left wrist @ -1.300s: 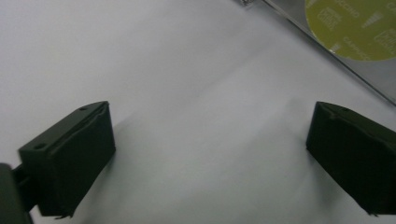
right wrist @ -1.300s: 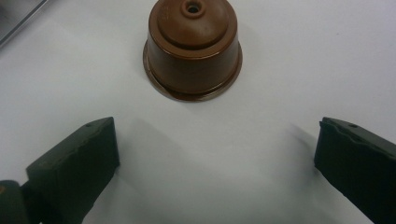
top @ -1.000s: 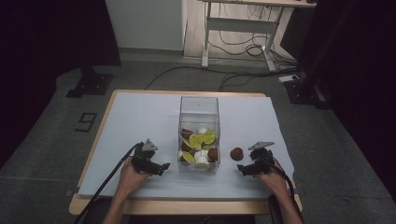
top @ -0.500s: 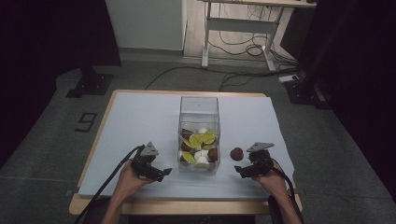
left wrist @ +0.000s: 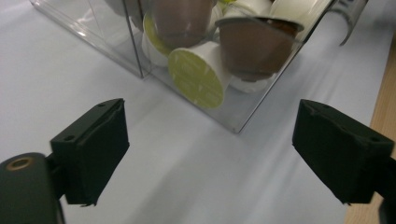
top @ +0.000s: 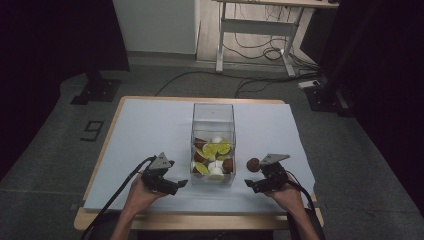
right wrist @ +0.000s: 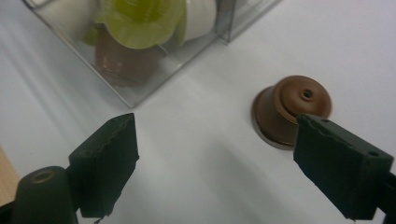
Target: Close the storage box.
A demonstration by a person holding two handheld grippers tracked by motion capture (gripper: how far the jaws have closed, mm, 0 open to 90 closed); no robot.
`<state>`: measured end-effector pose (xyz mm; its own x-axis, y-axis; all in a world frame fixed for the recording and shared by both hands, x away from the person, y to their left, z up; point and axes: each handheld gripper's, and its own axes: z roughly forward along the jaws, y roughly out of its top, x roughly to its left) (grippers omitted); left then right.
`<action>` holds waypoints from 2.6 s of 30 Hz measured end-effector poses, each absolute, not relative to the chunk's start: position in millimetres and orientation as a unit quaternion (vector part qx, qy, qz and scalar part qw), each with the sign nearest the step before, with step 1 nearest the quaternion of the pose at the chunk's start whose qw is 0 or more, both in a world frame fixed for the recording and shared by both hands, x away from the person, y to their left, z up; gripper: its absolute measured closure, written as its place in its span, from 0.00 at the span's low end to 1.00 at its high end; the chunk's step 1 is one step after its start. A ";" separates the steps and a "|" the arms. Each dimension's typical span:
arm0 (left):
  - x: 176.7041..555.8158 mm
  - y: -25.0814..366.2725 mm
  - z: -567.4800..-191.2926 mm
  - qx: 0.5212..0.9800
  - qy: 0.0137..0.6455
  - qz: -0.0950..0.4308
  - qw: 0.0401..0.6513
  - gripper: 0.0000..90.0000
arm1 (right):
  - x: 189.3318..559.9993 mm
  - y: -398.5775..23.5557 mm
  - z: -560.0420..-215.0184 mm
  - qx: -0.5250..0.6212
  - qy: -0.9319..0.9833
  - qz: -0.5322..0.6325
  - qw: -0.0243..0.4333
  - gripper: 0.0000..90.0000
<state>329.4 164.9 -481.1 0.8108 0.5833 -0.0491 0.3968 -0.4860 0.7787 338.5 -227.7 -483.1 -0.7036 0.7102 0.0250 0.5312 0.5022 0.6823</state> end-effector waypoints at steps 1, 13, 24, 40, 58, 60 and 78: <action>329.4 164.0 -480.5 0.855 0.284 0.112 0.419 0.14 | 338.0 -226.6 -482.5 0.360 0.858 0.343 0.130 0.17; 330.9 152.0 -477.3 0.860 0.270 0.115 0.418 0.18 | 334.3 -214.4 -474.5 0.343 0.850 0.384 0.113 0.32; 332.3 147.9 -476.3 0.858 0.264 0.126 0.423 0.33 | 329.5 -201.4 -468.2 0.309 0.856 0.402 0.100 0.49; 335.3 141.7 -477.9 0.861 0.247 0.121 0.428 0.56 | 329.7 -185.6 -461.8 0.281 0.865 0.402 0.103 0.78; 346.6 139.3 -482.9 0.850 0.261 0.125 0.440 0.69 | 342.3 -181.7 -460.8 0.307 0.860 0.387 0.128 0.82; 348.0 139.5 -483.0 0.848 0.264 0.124 0.442 0.70 | 342.2 -181.4 -460.7 0.310 0.858 0.388 0.128 0.79; 362.7 135.8 -485.4 0.834 0.287 0.137 0.450 0.70 | 343.2 -169.1 -455.2 0.294 0.859 0.405 0.105 0.86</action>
